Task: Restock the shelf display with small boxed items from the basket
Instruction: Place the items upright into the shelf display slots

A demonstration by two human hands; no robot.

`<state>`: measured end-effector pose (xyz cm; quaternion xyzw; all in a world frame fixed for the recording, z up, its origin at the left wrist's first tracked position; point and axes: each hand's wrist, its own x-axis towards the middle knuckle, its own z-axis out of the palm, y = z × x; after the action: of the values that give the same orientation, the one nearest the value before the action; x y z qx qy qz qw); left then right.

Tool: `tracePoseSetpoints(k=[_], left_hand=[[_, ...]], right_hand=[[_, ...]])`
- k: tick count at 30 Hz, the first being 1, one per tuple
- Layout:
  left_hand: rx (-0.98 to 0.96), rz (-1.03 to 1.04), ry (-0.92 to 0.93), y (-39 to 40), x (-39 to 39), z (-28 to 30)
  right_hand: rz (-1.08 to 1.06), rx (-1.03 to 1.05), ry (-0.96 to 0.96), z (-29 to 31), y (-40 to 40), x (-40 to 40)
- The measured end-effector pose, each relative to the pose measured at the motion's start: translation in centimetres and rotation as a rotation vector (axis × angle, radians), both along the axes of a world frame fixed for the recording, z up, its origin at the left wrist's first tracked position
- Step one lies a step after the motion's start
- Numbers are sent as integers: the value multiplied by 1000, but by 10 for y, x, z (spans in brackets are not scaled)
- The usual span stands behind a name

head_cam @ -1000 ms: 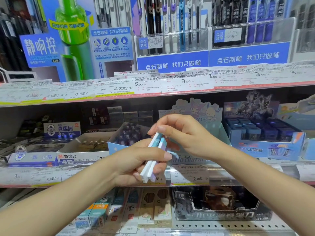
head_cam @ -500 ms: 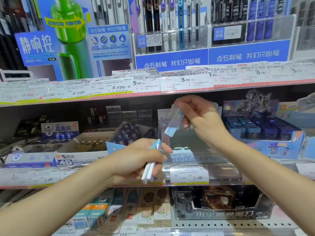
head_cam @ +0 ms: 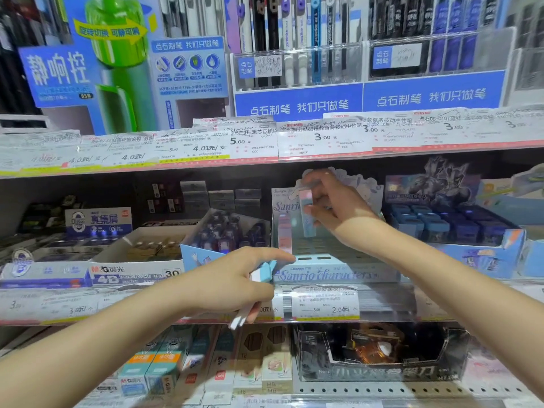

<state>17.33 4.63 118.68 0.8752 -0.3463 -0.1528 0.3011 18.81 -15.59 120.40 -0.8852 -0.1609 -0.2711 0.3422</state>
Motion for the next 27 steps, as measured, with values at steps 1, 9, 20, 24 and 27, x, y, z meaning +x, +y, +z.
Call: tracePoseSetpoints(k=[1,9,20,24,27], left_hand=[[18,3,-17,1,1,-1],[72,-16,-36,5,4,0],[82,-34,-28,7,10,3],[98,-36,-22,11,13,0],[97,-33,-4,10,12,1]], right_hand=[[15,48,-1,-1,1,1],[37,148,34,-11,3,10],[39,223,12,-22,-3,20],[-65,69,-120,-23,-6,15],[-118,99,-154,-21,-6,10]])
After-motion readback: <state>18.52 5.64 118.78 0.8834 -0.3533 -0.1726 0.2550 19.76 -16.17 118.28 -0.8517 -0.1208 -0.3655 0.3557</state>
